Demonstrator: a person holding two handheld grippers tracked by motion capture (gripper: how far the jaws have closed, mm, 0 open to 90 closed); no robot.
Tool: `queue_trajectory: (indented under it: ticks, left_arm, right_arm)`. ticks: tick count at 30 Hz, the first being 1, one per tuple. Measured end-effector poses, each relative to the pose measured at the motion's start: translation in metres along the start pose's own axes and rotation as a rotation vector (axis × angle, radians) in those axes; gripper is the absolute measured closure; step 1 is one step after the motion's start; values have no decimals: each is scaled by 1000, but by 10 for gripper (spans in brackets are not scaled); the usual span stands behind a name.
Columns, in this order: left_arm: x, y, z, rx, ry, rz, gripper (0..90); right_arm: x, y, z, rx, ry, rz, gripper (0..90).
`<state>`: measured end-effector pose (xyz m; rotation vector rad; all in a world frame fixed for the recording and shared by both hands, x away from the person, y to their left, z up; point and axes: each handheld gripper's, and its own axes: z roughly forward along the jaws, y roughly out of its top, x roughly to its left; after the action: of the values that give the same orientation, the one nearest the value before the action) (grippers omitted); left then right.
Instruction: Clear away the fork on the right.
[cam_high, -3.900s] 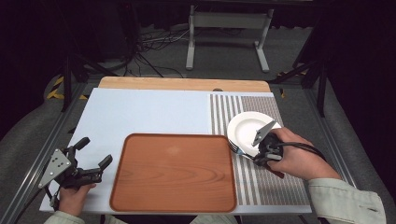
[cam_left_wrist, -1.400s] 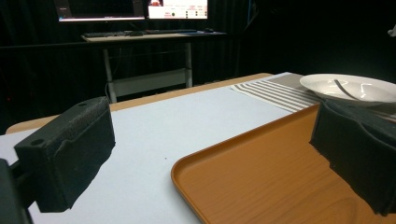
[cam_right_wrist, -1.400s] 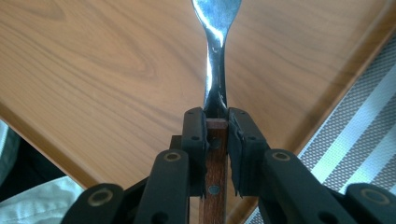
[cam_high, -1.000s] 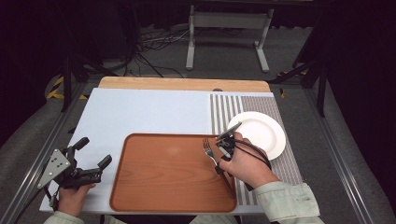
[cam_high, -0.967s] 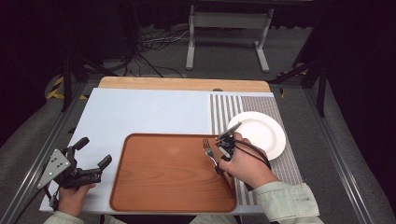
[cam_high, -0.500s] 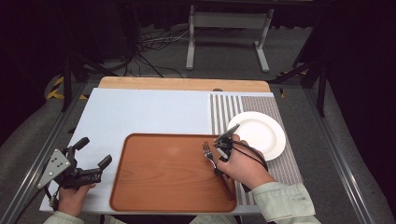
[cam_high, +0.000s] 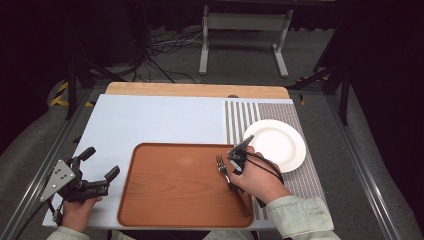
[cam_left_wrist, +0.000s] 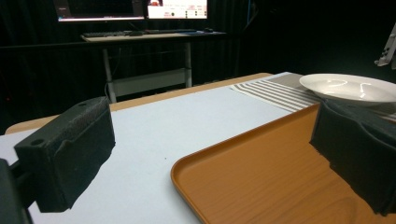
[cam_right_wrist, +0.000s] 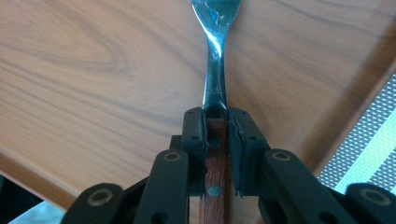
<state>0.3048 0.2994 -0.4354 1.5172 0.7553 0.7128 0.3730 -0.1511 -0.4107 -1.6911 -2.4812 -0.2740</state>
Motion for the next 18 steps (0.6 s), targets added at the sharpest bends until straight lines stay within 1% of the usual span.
queue_trajectory:
  ticks: [9, 18]
  left_arm:
    - [0, 0, 0, 0, -1, 0, 5]
    - [0, 0, 0, -1, -1, 1, 5]
  right_arm:
    - [1, 1, 3, 11, 3, 19, 780]
    - [1, 2, 1, -1, 10, 12, 751]
